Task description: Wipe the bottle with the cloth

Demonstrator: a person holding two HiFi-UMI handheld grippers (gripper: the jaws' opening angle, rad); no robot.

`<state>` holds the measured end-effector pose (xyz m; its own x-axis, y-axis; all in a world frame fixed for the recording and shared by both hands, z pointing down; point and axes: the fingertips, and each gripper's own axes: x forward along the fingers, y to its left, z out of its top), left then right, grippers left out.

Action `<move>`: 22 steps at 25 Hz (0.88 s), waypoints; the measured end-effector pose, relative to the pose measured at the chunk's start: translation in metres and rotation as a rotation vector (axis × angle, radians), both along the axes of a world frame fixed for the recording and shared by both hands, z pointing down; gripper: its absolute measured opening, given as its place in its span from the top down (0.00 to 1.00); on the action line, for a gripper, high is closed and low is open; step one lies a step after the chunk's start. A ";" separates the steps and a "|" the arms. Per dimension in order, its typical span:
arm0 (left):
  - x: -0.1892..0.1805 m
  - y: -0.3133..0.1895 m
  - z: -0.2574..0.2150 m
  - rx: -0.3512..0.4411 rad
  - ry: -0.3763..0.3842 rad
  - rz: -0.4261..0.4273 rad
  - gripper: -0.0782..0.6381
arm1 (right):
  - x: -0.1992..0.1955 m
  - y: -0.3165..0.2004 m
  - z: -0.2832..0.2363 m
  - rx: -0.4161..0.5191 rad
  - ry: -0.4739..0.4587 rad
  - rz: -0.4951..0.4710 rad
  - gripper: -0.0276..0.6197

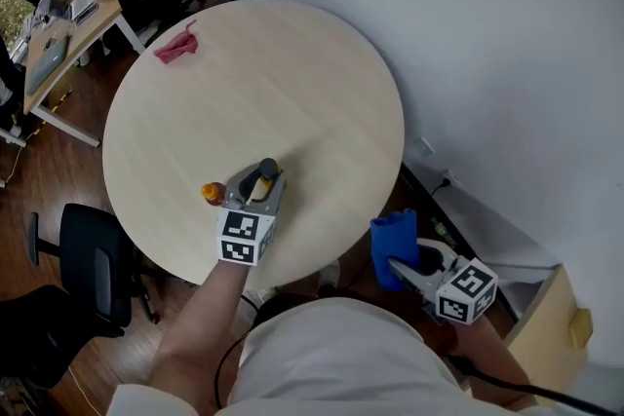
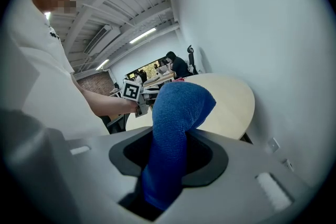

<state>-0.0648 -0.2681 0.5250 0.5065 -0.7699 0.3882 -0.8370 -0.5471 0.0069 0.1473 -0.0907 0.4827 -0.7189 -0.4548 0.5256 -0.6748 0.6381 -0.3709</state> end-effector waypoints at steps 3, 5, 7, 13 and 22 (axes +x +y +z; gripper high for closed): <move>-0.006 -0.004 0.008 0.013 0.013 -0.036 0.68 | 0.005 -0.001 -0.001 -0.001 0.006 -0.008 0.72; -0.007 -0.005 0.009 0.021 0.015 -0.045 0.68 | 0.005 -0.001 0.000 -0.003 0.006 -0.026 0.72; -0.006 -0.005 0.009 0.024 0.000 -0.046 0.67 | 0.001 0.000 0.001 -0.003 0.002 -0.057 0.72; -0.015 0.010 -0.009 0.036 -0.057 -0.094 0.60 | -0.012 -0.005 0.003 0.007 -0.037 -0.135 0.72; -0.033 0.110 -0.062 0.026 -0.077 -0.075 0.63 | -0.044 -0.011 0.005 0.061 -0.098 -0.199 0.72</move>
